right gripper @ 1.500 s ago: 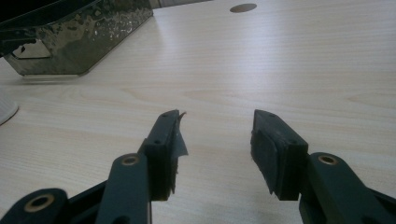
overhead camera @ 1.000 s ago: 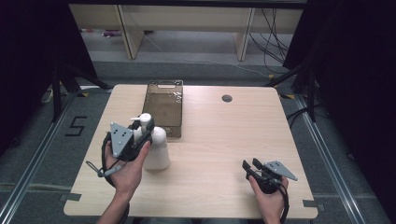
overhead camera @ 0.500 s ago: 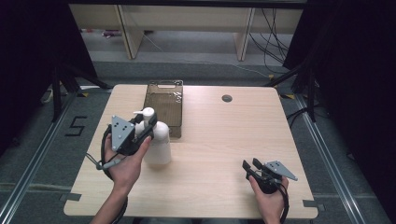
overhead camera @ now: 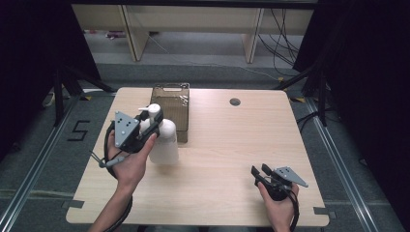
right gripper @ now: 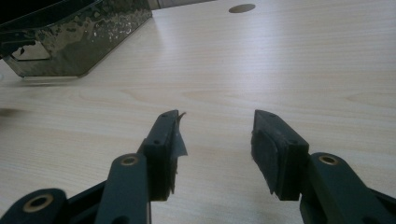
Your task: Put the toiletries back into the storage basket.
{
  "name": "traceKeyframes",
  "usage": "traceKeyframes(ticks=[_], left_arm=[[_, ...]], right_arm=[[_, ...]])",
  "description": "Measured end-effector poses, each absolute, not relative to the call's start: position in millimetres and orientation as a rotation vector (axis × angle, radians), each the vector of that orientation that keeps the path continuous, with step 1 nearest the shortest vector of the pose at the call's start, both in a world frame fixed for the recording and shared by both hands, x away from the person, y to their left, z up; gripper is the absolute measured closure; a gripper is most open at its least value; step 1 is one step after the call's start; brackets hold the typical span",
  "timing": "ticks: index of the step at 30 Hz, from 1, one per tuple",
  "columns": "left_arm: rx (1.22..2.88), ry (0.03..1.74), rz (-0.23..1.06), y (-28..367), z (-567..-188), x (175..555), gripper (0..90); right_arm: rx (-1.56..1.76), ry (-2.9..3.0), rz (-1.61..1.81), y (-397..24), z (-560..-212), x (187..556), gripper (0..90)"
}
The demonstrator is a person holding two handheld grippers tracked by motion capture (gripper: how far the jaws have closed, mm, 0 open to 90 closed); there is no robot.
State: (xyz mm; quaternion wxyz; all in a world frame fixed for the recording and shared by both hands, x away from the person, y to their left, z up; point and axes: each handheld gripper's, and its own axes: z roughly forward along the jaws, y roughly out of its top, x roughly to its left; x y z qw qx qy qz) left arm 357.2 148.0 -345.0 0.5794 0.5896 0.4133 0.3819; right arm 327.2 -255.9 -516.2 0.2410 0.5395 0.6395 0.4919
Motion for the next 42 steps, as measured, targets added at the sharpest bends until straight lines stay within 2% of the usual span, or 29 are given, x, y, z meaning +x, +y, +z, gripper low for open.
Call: traceKeyframes(ticks=[42], left_arm=[[1.345,0.949,0.946,150.3,-313.5,384.5,59.3]], right_arm=[[1.503,1.739,1.329,-255.5,-515.6,326.8,51.2]])
